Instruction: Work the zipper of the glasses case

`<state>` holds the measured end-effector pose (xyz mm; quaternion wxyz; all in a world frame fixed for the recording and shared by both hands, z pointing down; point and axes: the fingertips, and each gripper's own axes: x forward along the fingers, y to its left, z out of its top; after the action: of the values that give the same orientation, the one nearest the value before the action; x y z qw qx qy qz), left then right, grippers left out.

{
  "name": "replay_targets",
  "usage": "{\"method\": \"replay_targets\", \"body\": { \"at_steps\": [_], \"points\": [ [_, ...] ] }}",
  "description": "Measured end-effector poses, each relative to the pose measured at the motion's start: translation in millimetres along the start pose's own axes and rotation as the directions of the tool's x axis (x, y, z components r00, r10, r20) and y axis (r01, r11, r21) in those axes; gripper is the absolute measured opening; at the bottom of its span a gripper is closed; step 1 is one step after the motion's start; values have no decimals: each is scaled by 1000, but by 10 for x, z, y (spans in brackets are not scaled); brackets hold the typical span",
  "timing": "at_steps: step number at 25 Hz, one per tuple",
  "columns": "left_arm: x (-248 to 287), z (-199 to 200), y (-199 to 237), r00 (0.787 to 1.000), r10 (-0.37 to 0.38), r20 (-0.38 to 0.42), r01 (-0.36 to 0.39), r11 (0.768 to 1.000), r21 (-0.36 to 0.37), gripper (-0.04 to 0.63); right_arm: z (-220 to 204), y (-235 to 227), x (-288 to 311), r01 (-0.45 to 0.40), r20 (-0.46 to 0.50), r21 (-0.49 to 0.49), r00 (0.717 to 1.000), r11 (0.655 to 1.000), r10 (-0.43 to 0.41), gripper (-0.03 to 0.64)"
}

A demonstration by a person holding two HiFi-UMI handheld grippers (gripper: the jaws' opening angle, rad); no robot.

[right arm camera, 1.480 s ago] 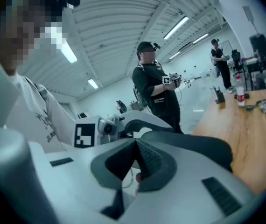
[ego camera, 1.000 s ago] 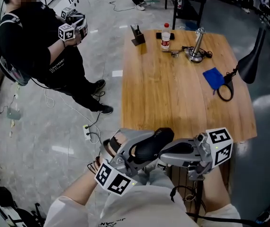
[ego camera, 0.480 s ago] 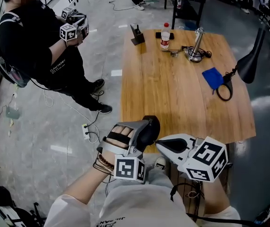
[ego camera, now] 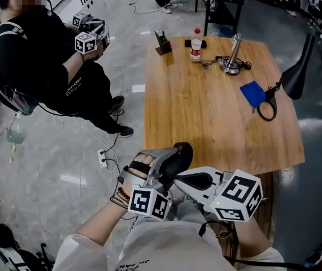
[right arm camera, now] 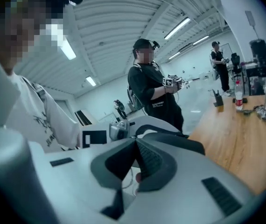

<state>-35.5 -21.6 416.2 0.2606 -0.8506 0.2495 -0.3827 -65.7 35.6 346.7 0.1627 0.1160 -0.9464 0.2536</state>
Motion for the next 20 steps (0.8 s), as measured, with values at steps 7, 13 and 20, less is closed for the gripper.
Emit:
{"method": "replay_targets", "body": {
  "at_steps": [7, 13, 20],
  "points": [
    [-365, 353, 213, 953, 44, 299, -28, 998, -58, 292, 533, 281, -513, -517, 332, 171, 831, 839, 446, 0],
    [-342, 232, 311, 975, 77, 209, -61, 995, -79, 278, 543, 104, -621, -468, 355, 190, 852, 863, 384, 2],
    [49, -427, 166, 961, 39, -275, -21, 997, 69, 247, 171, -205, -319, 190, -31, -146, 980, 971, -196, 2]
  ]
}}
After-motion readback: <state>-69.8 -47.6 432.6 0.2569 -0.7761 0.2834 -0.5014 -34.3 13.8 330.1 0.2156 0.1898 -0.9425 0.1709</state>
